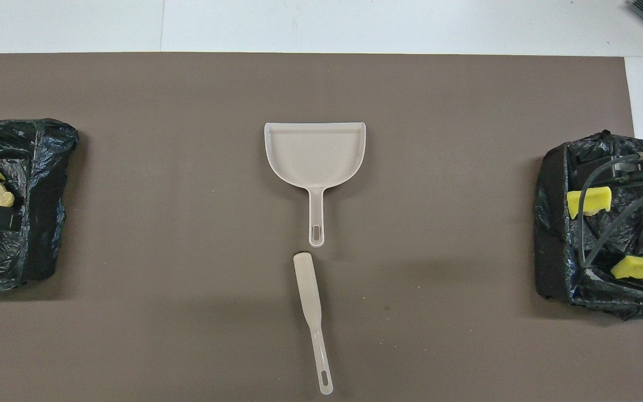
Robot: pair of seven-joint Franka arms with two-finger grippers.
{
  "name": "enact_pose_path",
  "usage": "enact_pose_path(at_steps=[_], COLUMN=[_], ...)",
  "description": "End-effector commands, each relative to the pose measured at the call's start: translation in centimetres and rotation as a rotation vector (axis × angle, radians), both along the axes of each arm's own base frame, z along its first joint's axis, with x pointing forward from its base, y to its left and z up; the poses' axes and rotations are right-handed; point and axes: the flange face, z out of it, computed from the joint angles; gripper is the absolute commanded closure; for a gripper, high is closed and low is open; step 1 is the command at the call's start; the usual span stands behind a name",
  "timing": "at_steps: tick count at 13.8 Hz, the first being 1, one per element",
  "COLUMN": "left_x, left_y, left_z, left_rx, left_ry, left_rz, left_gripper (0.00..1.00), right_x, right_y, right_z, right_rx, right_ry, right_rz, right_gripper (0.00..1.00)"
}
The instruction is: Sweep and dump trash in bin
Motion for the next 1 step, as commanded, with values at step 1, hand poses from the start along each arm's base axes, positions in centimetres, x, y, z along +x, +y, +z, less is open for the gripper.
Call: enact_pose_path(at_steps=[1], left_x=[-0.44], left_y=[-0.11], left_z=[-0.13], left_rx=[-0.011], left_ry=[-0.009], left_rz=[-0.001], left_gripper=[0.00], right_x=[-0.52], right_y=[-0.04], right_z=[0.10], right_rx=[0.016], right_ry=[-0.015], right_rz=[-0.018], right_gripper=[0.00])
